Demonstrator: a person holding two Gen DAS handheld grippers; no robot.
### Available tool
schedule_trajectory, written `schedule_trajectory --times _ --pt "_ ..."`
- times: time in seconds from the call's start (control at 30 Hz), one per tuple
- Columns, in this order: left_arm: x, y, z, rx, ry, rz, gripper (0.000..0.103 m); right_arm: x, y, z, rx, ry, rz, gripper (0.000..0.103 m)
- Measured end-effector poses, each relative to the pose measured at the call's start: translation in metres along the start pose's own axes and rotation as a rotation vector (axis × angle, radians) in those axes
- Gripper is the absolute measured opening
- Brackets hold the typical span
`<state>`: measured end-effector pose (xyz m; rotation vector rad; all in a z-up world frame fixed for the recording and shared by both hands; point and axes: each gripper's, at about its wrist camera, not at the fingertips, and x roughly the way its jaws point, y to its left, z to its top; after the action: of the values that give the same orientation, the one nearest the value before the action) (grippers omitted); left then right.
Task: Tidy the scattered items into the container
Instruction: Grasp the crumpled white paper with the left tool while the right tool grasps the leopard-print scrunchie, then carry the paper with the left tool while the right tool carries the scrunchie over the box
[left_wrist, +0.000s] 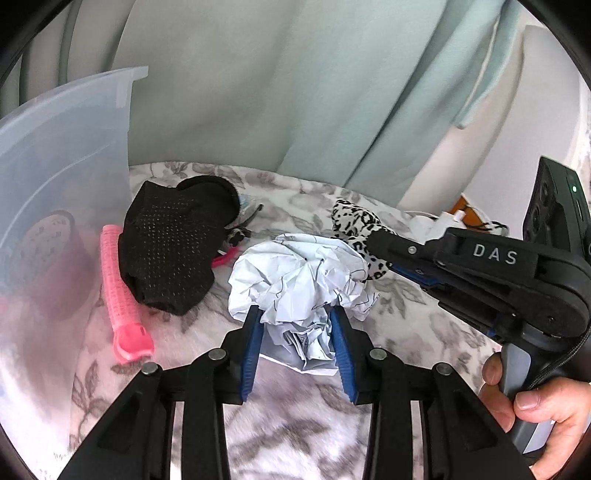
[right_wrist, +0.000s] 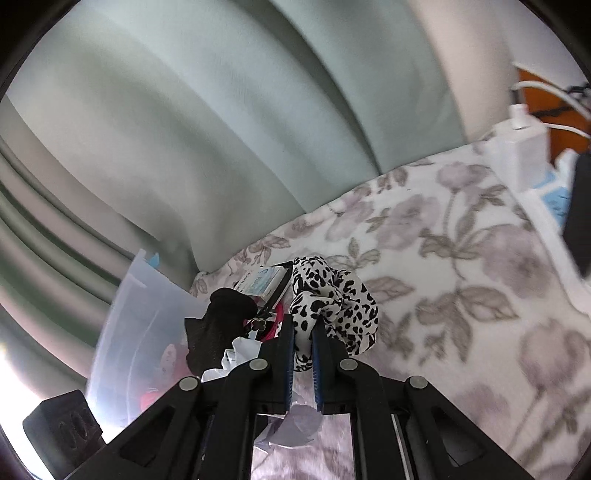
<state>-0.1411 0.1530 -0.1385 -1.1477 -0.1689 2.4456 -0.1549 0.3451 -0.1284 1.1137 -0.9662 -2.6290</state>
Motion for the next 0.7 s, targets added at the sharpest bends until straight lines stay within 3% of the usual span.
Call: schedule_trajectory --times 0.3,0.7 --pt "-0.051 -0.032 -0.017 0.069 -0.034 -0.036 0.038 -0.073 0.013 -0.012 0.024 -0.096 0.003 0.009" --pt "-0.145 -0.034 -0.017 0.076 -0.191 -0.040 0.038 -0.146 0.078 -0.030 -0.058 -0.195 0.067 0.009"
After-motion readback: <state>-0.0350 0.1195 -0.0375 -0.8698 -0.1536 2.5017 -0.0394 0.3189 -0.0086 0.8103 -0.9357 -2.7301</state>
